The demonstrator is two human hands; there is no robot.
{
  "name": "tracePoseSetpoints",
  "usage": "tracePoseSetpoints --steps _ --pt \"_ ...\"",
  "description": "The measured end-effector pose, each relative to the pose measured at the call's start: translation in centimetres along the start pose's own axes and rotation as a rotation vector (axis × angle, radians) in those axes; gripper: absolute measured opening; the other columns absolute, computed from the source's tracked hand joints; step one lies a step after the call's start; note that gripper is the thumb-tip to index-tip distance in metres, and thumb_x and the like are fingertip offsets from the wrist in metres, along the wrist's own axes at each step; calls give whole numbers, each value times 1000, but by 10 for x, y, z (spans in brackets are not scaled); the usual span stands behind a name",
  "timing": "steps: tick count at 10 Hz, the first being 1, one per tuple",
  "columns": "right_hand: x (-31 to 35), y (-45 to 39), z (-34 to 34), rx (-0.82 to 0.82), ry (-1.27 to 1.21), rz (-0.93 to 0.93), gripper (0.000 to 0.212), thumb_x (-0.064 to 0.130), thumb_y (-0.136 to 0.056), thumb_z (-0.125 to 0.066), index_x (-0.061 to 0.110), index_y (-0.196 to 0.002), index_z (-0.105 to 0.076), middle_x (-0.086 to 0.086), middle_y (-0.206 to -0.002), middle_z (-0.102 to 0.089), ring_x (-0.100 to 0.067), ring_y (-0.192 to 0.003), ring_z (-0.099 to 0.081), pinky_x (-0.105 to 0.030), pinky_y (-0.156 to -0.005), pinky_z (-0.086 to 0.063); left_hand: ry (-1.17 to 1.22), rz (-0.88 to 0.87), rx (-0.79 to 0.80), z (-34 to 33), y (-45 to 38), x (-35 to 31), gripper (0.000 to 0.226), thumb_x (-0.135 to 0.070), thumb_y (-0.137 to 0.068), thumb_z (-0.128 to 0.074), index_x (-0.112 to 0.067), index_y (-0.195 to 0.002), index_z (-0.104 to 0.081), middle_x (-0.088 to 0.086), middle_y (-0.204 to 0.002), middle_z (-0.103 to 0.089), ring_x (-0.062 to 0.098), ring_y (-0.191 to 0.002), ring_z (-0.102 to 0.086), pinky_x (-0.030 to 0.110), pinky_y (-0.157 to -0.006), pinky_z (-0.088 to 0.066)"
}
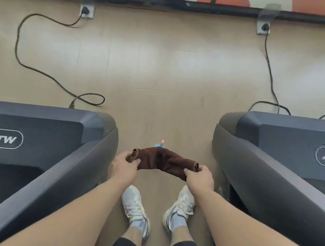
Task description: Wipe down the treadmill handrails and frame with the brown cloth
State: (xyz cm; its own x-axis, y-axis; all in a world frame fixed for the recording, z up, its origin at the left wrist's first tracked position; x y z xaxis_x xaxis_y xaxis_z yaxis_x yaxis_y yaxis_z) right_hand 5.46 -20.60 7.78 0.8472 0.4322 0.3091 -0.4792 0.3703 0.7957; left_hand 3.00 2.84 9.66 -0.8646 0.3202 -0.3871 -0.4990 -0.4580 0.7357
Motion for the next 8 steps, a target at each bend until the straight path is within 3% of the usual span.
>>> tracePoseSetpoints --steps 1,3,5,6,7,8 --pt "-11 -74 -44 89 -213 -134 14 15 -93 -74 17 -90 -61 -8 -99 -70 -24 -82 -65 -43 -88 -59 -109 -71 2 -21 -69 15 18 -22 -90 -68 -27 -107 -72 1 -102 -74 25 -97 -66 29 -80 -45" --pt "-48 -159 -95 85 -282 -184 12 9 -93 -72 15 -92 -63 -10 -97 -72 -26 -86 -68 -41 -82 -61 -182 -77 14 -57 -145 40 19 -23 -91 -65 -32 -107 -70 -1 -101 -73 24 -96 -65 29 -80 -47" --pt "-69 -185 -114 -13 -304 -161 14 17 -86 -77 21 -93 -65 -5 -94 -77 -27 -91 -75 -50 -94 -59 -197 -82 36 -72 -162 39 16 -25 -92 -64 -36 -103 -68 -4 -99 -72 25 -98 -66 34 -87 -53" --pt "-73 -193 -114 -28 -251 -164 12 22 -89 -74 19 -99 -68 -4 -98 -75 -27 -93 -72 -46 -94 -57 -178 -98 73 -71 -161 31 27 -25 -93 -65 -33 -118 -66 -6 -108 -70 21 -109 -65 29 -90 -47" --pt "-63 -189 -99 -62 -176 -179 35 29 -93 -69 14 -124 -66 -2 -110 -68 -26 -97 -66 -37 -96 -52 -117 -79 169 -66 -156 23 53 -27 -91 -70 -29 -140 -54 -10 -133 -63 13 -121 -60 25 -96 -43" --pt "-62 -166 -86 -16 -178 -161 43 26 -91 -69 23 -133 -61 1 -123 -66 -30 -110 -67 -42 -106 -50 -136 -86 241 -55 -132 20 53 -32 -89 -72 -31 -139 -55 -13 -136 -62 10 -116 -62 29 -97 -48"
Point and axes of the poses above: each hand's wrist, its own y-axis away from the middle knuckle, its own z-axis out of the back of the hand, x = y × z, the point moved 3 cm from there along -y, towards the middle knuckle
